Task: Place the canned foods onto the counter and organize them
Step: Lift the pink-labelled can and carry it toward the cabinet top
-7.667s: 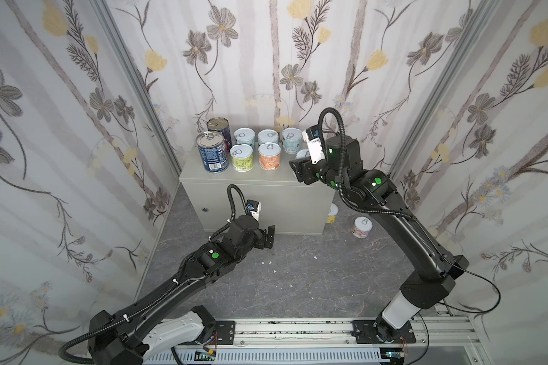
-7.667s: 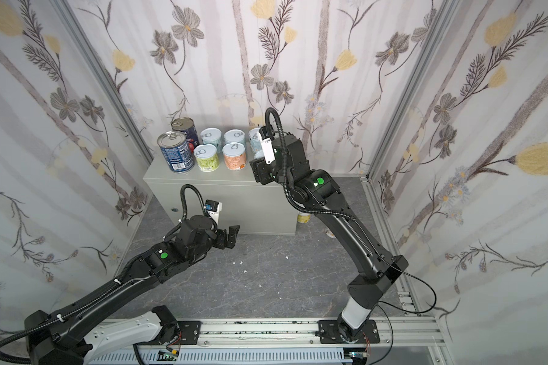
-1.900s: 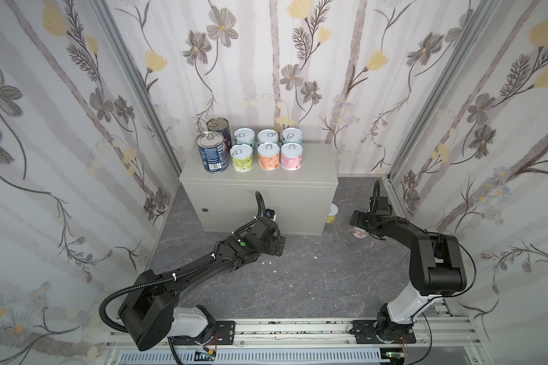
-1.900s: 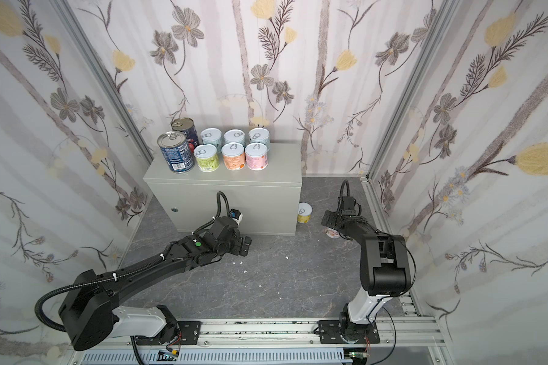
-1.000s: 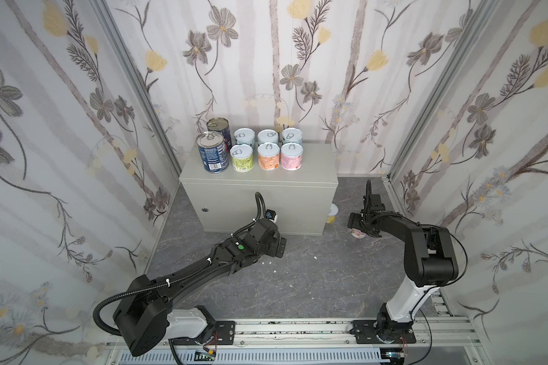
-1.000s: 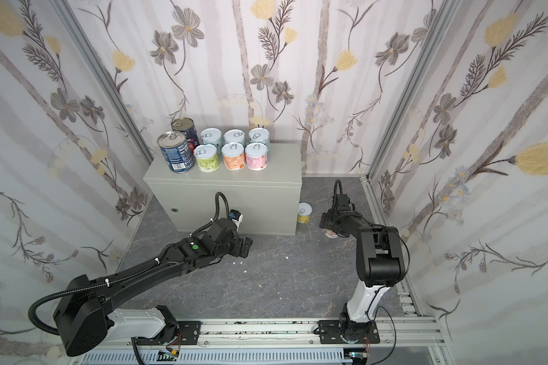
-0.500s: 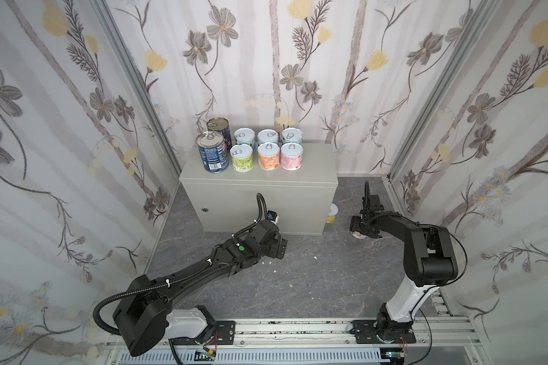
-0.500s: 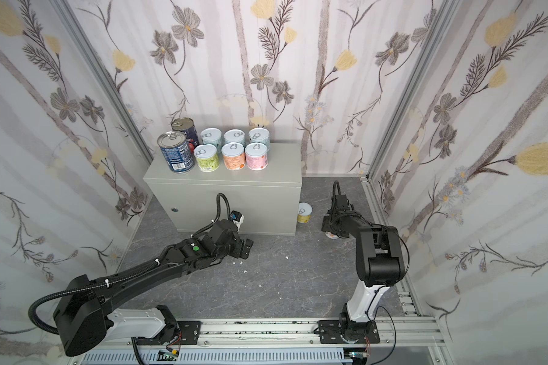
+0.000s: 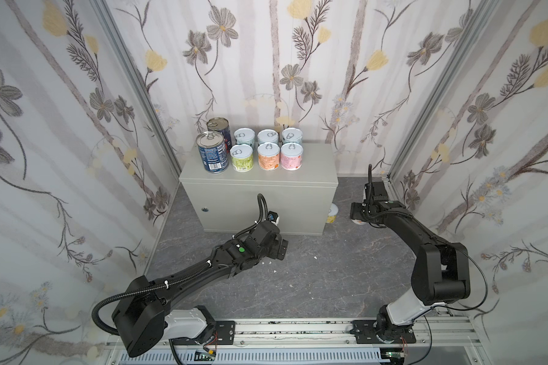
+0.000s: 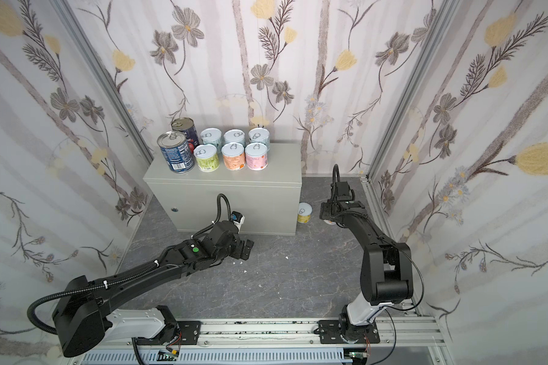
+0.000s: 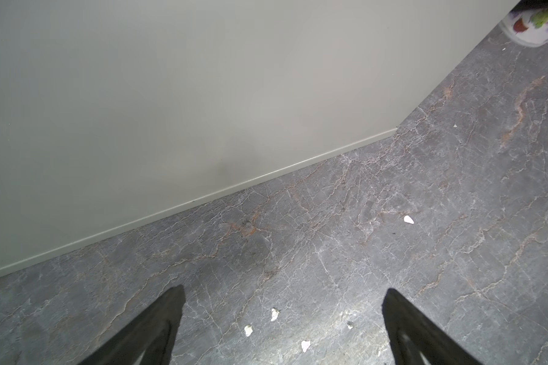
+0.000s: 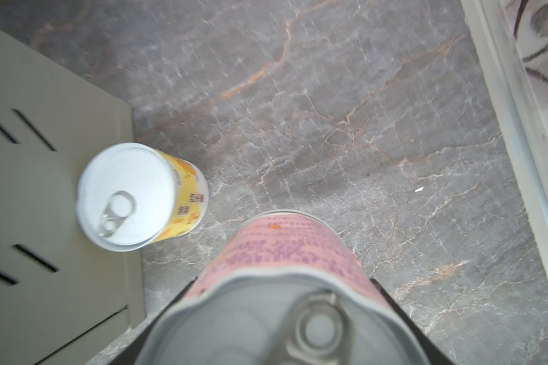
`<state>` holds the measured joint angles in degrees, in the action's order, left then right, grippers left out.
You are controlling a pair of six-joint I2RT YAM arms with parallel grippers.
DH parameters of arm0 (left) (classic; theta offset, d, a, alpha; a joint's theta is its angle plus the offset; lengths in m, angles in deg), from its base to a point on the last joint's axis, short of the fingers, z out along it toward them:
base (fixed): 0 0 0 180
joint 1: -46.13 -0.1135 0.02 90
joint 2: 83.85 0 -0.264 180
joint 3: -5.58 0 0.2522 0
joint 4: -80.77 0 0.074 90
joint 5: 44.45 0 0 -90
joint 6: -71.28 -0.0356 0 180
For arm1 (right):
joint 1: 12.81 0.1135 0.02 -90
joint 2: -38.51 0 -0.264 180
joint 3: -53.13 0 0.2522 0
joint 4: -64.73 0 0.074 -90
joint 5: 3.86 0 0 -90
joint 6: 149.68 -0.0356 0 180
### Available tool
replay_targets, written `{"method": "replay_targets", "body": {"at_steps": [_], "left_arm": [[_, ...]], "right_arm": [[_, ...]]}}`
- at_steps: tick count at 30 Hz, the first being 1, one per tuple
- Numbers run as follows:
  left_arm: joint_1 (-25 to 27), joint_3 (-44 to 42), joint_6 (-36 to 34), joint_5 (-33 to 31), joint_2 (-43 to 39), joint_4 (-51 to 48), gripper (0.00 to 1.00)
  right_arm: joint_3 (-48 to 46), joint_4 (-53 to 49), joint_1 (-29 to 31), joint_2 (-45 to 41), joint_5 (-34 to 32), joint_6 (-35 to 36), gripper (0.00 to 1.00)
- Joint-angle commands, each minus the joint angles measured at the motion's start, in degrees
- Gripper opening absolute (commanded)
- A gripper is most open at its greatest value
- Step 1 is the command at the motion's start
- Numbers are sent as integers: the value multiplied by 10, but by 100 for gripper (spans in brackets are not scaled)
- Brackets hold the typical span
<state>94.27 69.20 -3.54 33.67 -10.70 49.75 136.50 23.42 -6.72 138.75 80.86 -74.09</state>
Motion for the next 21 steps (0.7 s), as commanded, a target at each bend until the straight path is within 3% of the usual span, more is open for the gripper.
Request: {"method": "replay_targets", "body": {"at_steps": [1, 14, 21], "left_arm": [[1, 1, -1, -7, -5, 3, 100], [11, 2, -4, -5, -26, 1, 100], [16, 2, -7, -4, -30, 0, 100]], "right_arm": [[40, -27, 8, -25, 2, 17, 59], [204, -147, 52, -107, 51, 38, 60], [317, -233, 104, -99, 36, 59, 60]]}}
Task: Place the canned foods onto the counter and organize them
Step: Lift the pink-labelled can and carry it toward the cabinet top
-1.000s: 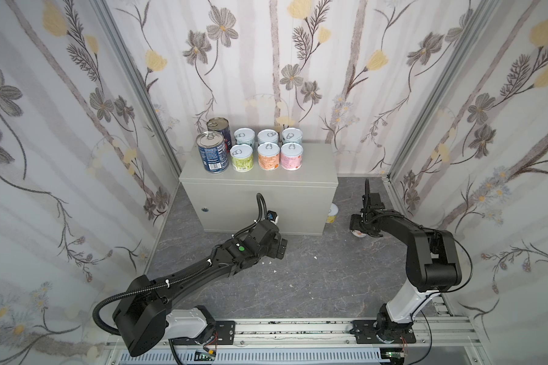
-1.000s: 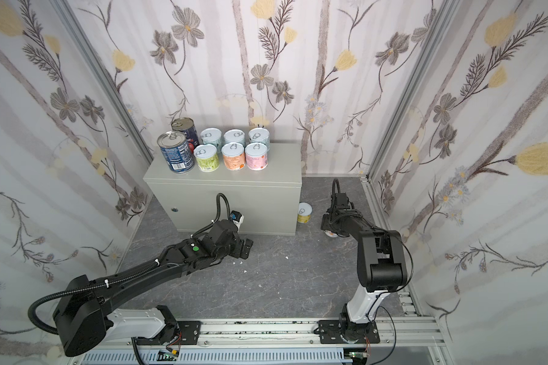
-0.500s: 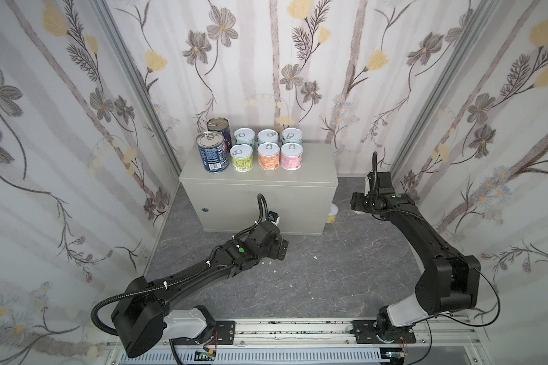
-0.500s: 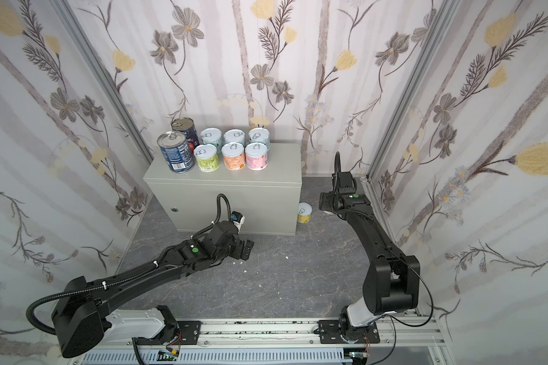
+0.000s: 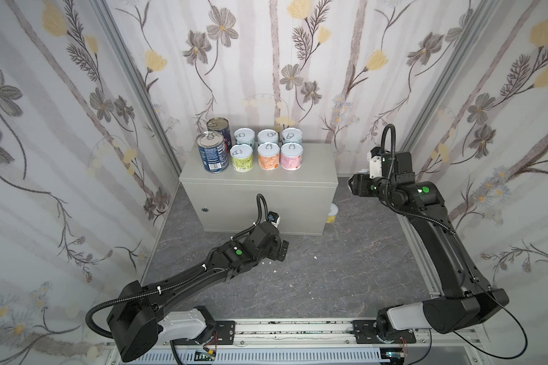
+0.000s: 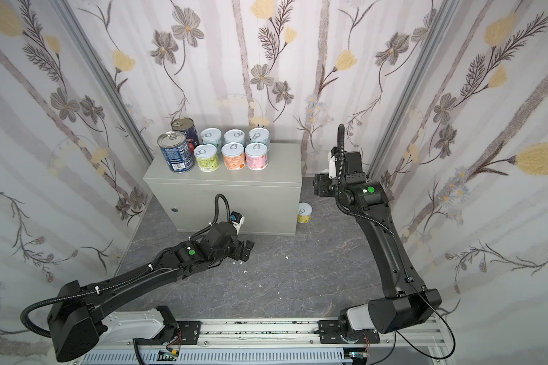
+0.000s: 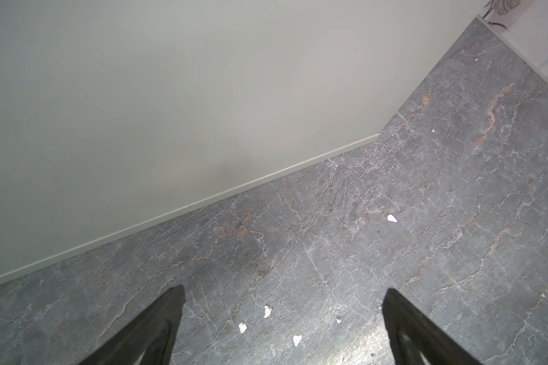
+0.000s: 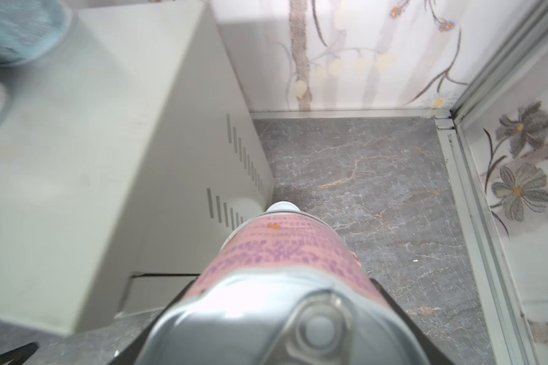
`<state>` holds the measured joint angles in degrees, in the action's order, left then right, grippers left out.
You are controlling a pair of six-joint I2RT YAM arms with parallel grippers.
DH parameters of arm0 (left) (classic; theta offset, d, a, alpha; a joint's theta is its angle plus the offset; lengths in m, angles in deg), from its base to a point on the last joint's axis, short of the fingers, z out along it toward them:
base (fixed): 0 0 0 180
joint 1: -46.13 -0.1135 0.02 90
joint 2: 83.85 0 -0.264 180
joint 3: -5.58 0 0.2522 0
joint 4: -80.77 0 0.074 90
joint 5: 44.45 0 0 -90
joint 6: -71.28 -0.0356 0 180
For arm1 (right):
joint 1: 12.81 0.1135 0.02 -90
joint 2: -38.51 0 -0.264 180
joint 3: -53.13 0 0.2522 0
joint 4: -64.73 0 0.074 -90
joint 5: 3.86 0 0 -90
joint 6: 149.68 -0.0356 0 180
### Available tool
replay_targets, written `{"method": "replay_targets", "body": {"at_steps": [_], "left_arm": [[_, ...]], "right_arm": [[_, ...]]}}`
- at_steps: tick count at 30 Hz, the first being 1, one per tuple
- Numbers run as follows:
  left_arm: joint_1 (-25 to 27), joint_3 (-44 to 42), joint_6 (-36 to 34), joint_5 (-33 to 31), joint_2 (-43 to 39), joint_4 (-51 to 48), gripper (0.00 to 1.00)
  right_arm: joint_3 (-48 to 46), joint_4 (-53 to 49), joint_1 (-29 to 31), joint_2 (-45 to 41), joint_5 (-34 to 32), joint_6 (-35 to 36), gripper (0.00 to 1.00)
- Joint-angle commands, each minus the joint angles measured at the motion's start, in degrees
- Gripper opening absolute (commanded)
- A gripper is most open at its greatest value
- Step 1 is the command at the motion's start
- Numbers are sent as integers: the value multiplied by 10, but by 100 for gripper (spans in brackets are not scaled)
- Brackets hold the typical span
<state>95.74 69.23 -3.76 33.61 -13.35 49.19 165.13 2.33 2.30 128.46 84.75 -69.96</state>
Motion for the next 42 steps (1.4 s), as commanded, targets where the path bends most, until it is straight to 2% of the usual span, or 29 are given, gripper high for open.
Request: {"method": "replay_targets", "body": {"at_steps": [1, 5, 14, 21, 32, 42], "left_arm": [[2, 2, -5, -4, -4, 5, 100], [5, 2, -5, -6, -5, 5, 100], [8, 0, -5, -14, -5, 4, 100], [11, 0, -6, -22, -5, 2, 100], [13, 0, -7, -26, -1, 0, 100], [14, 0, -7, -28, 3, 0, 100]], "right_arm": [[41, -27, 20, 5, -3, 19, 59], [96, -55, 45, 11, -2, 25, 60], [219, -105, 90, 95, -10, 28, 60], [286, -118, 106, 139, 2, 30, 60], [316, -113, 122, 190, 12, 32, 61], [330, -104, 122, 222, 24, 42, 75]]}}
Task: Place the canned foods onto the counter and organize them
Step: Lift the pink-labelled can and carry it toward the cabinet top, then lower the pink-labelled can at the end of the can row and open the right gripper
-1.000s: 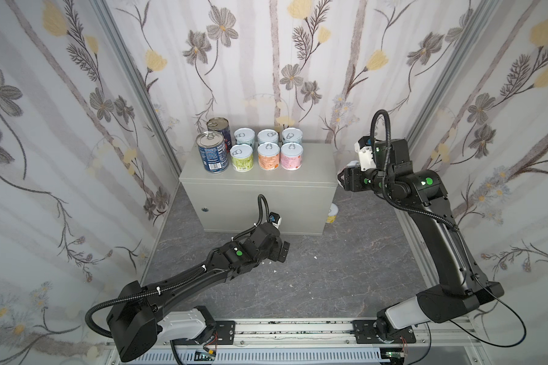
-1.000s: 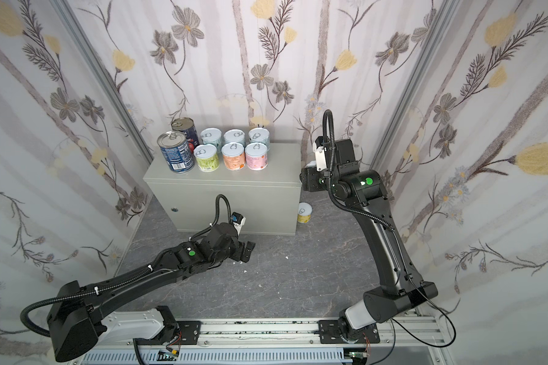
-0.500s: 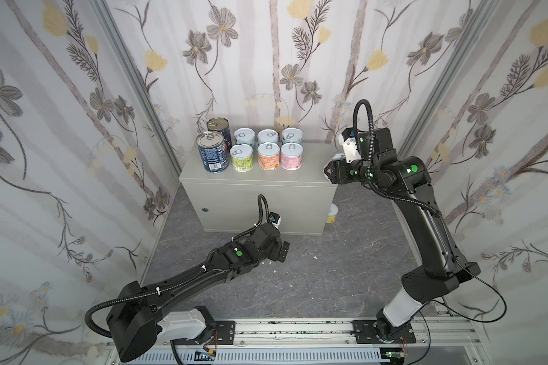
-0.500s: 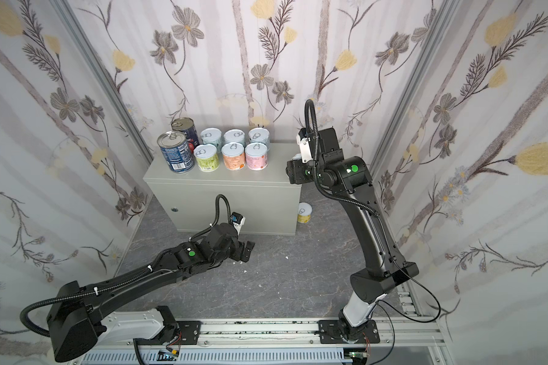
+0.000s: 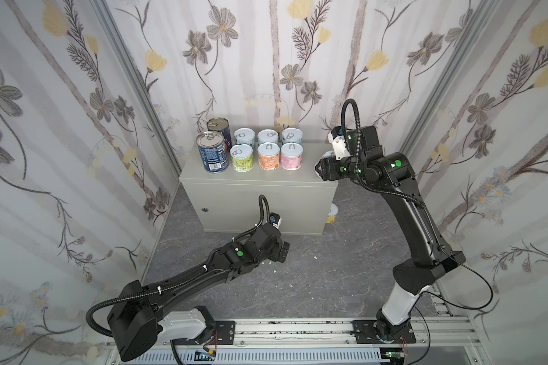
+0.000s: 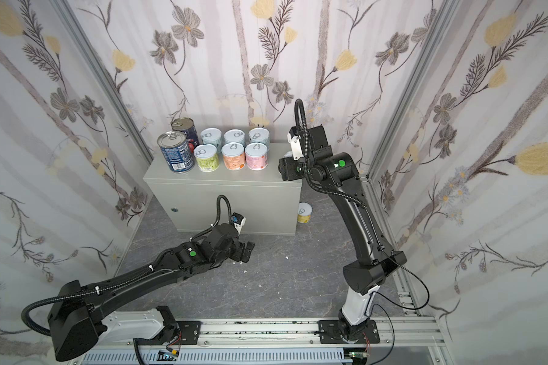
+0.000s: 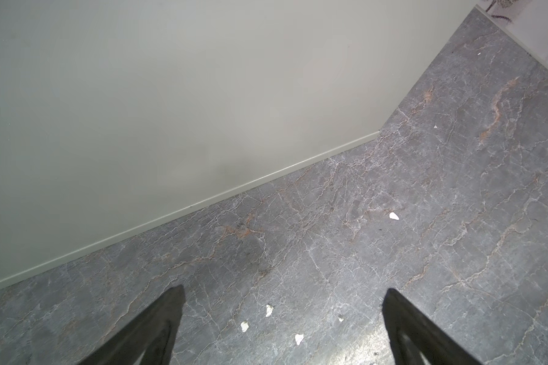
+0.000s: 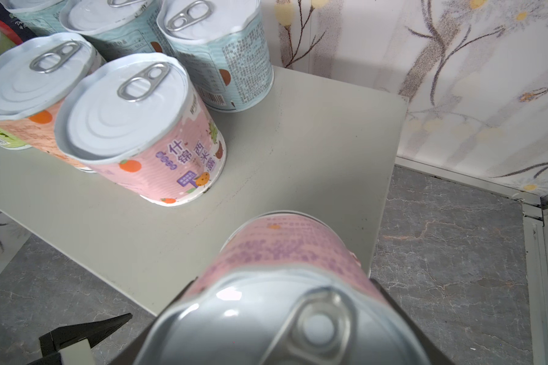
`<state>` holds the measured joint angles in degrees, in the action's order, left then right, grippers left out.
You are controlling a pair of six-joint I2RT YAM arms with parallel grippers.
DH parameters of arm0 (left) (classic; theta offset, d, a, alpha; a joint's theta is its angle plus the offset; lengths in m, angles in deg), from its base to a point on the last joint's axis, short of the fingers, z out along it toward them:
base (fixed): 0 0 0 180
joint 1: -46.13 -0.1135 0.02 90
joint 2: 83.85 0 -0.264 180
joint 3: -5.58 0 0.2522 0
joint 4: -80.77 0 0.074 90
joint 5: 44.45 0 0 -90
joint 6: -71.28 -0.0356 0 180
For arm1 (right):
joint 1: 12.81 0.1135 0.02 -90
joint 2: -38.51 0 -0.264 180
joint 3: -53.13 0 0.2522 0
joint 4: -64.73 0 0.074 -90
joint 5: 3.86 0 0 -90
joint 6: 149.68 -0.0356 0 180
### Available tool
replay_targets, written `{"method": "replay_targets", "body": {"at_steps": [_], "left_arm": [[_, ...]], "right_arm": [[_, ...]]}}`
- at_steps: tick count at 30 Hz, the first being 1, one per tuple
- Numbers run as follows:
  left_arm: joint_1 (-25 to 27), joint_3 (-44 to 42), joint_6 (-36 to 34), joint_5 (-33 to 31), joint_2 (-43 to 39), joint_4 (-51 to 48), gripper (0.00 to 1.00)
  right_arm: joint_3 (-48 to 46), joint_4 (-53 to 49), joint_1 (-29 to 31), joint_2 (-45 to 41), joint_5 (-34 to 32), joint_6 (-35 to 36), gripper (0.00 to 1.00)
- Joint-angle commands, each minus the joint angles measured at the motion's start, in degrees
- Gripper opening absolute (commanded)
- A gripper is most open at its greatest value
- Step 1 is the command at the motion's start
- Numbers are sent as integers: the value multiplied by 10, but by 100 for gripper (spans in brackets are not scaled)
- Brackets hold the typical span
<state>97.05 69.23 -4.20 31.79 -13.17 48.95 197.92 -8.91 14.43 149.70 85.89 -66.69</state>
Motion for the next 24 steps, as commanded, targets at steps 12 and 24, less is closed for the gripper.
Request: {"method": "replay_targets", "body": {"at_steps": [12, 24], "left_arm": [[3, -1, -3, -15, 1, 1, 100], [6, -2, -5, -21, 4, 0, 100]], "right_arm": [[3, 45, 1, 42, 28, 8, 87], [3, 96, 0, 87, -15, 2, 71]]}}
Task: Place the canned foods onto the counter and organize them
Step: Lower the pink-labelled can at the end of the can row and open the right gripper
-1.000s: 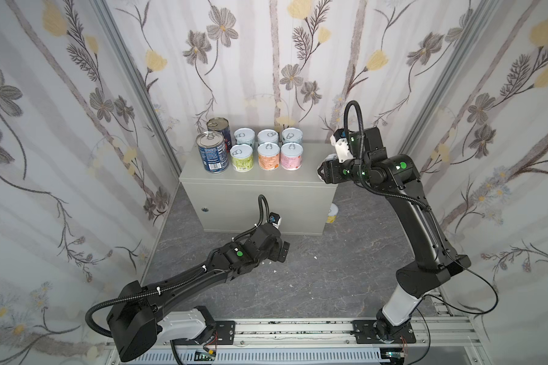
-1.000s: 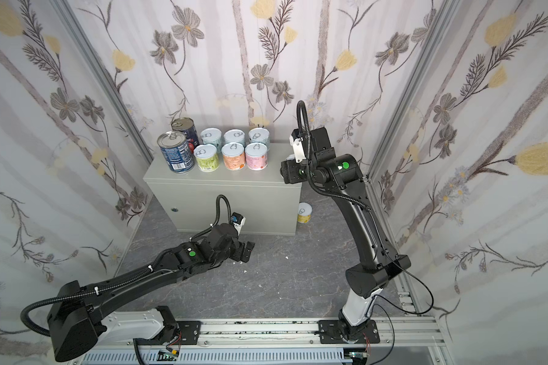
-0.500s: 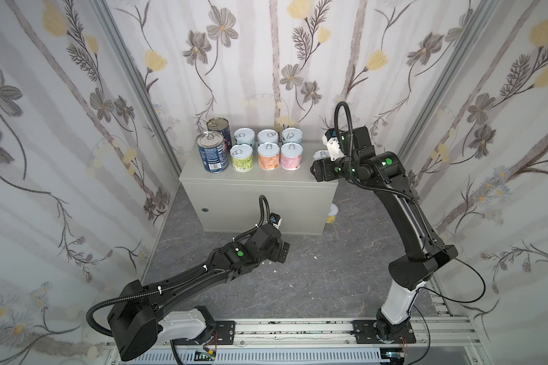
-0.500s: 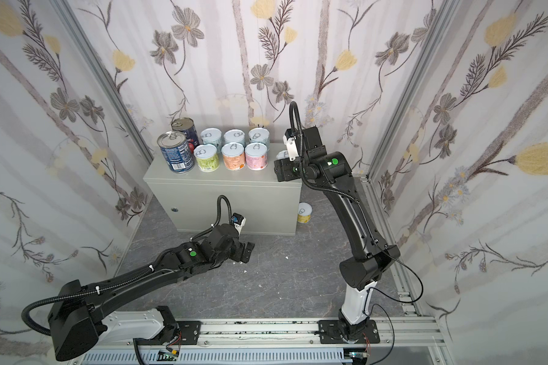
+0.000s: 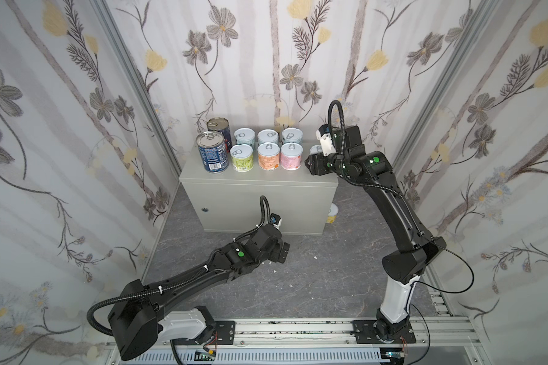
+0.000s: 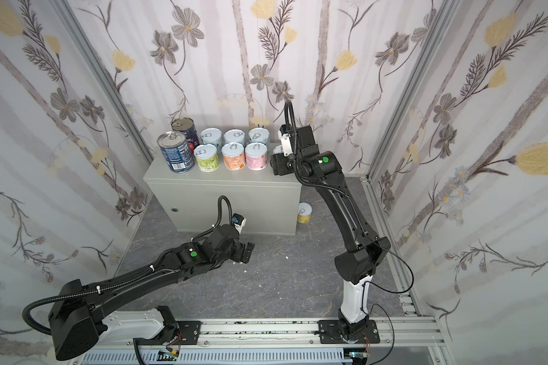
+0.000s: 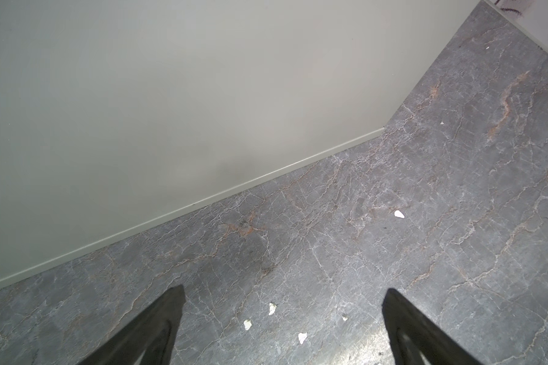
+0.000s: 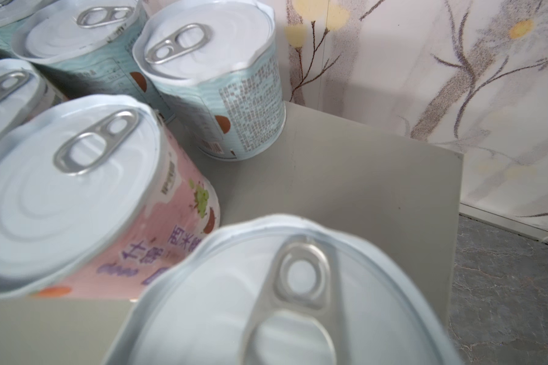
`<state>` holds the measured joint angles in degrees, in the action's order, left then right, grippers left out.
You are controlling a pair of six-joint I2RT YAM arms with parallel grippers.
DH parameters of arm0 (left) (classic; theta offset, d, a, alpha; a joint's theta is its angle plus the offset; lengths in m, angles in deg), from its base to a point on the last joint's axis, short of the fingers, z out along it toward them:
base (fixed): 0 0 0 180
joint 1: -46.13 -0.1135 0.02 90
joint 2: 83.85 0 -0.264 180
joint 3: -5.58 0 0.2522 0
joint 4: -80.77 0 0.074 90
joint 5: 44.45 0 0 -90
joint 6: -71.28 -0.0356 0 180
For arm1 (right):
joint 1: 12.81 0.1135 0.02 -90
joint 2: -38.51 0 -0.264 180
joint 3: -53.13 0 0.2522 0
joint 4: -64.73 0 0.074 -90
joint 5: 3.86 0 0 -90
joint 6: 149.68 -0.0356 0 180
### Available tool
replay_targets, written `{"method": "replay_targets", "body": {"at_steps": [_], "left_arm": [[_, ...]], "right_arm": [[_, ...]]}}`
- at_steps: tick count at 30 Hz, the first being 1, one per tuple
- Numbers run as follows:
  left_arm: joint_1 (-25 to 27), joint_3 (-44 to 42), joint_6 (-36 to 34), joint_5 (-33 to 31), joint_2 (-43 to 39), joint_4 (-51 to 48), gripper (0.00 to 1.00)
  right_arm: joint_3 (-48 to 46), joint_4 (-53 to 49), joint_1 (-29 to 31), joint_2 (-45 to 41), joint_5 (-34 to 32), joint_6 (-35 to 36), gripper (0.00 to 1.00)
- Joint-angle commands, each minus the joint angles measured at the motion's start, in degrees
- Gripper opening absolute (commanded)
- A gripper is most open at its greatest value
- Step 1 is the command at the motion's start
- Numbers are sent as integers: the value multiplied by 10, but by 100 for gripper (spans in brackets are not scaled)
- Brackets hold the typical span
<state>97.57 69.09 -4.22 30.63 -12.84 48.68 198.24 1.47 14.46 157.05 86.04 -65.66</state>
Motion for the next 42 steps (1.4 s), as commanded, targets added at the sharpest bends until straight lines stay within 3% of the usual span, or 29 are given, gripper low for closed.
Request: {"method": "replay_targets", "body": {"at_steps": [1, 10, 33, 42], "left_arm": [[0, 0, -4, -9, 1, 3, 100], [1, 0, -6, -11, 3, 2, 100], [4, -1, -4, -20, 21, 0, 100], [5, -2, -4, -22, 24, -1, 100]], "right_arm": [[0, -3, 0, 18, -21, -4, 71], [0, 29, -11, 45, -45, 0, 71], [-1, 78, -31, 92, -22, 23, 74], [-1, 79, -30, 87, -21, 26, 87]]}}
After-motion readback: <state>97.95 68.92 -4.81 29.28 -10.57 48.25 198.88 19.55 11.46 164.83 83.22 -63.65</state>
